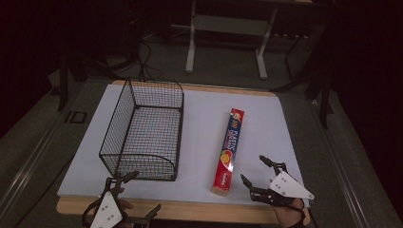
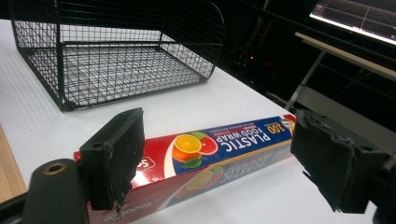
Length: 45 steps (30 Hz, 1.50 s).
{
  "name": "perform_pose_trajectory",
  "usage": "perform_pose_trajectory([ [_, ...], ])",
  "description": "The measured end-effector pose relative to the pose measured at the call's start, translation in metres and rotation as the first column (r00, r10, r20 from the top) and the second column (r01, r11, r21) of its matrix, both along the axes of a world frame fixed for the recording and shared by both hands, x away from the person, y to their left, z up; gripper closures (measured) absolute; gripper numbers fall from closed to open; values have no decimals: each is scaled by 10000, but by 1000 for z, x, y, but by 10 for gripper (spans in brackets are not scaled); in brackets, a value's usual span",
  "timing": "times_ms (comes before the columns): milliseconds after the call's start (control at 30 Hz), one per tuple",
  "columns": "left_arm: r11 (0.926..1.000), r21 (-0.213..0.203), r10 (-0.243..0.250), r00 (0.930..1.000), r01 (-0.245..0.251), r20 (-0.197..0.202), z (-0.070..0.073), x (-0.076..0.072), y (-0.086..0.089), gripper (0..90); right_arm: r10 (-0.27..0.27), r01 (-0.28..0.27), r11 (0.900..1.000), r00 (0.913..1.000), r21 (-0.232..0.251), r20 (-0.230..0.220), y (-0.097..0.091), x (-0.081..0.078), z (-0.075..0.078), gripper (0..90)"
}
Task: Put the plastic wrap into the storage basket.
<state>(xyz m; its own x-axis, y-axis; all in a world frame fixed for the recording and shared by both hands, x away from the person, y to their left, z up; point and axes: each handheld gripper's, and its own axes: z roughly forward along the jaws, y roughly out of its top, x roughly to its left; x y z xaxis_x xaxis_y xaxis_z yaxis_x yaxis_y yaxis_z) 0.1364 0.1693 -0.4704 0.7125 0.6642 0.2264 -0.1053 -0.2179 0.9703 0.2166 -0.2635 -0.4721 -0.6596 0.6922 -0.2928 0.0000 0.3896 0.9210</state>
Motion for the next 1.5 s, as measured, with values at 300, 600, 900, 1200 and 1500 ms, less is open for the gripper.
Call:
perform_pose_trajectory([
  [300, 10000, 67, 1, 10000, -2, 71, -1, -2, -2, 1, 122, -122, 9993, 9999, -358, 18, 6, -2, 4, 144],
  [600, 9999, 82, -117, 9999, 118, -68, -3, 0, -5, 1, 18, -29, 9986, 9998, -521, -213, 17, -6, 20, 132],
  [900, 9998, 93, -172, 9998, 172, -67, -3, 1, -7, 1, -501, 501, 9985, 9987, -202, -15, 32, 9, 46, 130],
  [1200, 9997, 96, -244, 9997, 245, -100, -3, 0, -6, 1, -653, 637, 9977, 9948, -219, -786, 52, 23, 50, 113],
  [1500, 9993, 161, -323, 9994, 324, -95, -3, -1, -8, 1, -1833, 1815, 9830, 9761, -259, -1163, 68, 41, 61, 108],
])
